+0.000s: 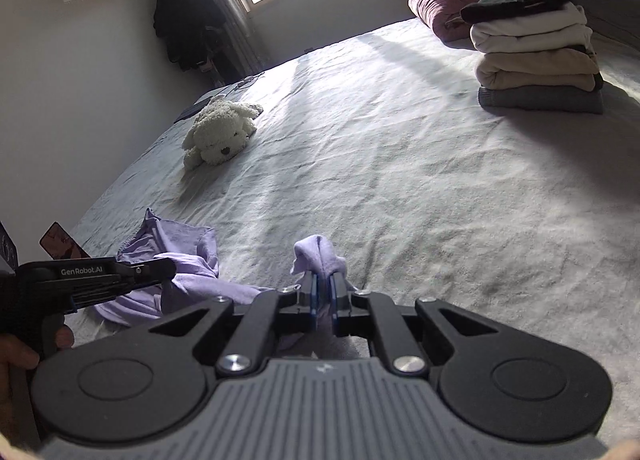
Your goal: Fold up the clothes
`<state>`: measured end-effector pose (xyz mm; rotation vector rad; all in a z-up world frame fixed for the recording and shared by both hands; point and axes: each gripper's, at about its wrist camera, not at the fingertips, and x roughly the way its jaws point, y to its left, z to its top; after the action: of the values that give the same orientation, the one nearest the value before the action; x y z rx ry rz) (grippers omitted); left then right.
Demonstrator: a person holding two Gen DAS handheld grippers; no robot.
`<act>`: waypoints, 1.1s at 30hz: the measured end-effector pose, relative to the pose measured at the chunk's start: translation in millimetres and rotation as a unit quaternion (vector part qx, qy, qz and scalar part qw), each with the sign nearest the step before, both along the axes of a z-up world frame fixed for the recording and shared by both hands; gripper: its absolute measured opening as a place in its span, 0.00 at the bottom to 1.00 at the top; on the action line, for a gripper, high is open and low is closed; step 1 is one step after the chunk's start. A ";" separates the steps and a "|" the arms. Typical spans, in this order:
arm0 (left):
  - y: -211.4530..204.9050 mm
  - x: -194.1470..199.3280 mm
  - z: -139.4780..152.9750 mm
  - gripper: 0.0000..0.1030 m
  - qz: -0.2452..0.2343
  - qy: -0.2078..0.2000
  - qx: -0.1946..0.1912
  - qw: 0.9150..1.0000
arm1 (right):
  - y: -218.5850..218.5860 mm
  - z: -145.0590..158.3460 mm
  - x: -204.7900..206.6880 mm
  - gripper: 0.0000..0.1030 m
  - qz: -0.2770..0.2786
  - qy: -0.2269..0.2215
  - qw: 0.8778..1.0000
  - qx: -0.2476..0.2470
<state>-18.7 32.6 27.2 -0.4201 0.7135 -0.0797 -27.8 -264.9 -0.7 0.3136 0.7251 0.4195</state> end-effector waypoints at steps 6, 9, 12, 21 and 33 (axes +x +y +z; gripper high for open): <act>-12.0 14.5 0.2 0.08 -0.007 0.003 0.029 1.000 | -8.4 -3.4 3.8 0.08 0.007 0.072 0.997 0.008; -7.7 13.7 4.2 0.07 -0.012 0.014 0.043 0.999 | -1.2 -2.7 -2.6 0.08 0.056 0.106 0.992 0.033; -0.8 9.0 2.6 0.06 -0.014 0.034 0.053 0.998 | 15.2 -2.9 -9.9 0.08 0.102 0.121 0.987 0.023; 20.0 -8.5 -4.9 0.06 -0.016 0.046 0.031 0.998 | 29.9 -3.4 -6.4 0.26 0.111 0.103 0.988 -0.008; 23.3 -2.7 2.6 0.06 -0.020 0.031 0.024 0.999 | 81.1 -31.5 37.6 0.45 0.134 0.039 0.985 -0.103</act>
<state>-21.4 55.8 29.8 -0.3635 0.7841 -0.0879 9.7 -183.8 -32.3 0.0363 0.8842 0.5836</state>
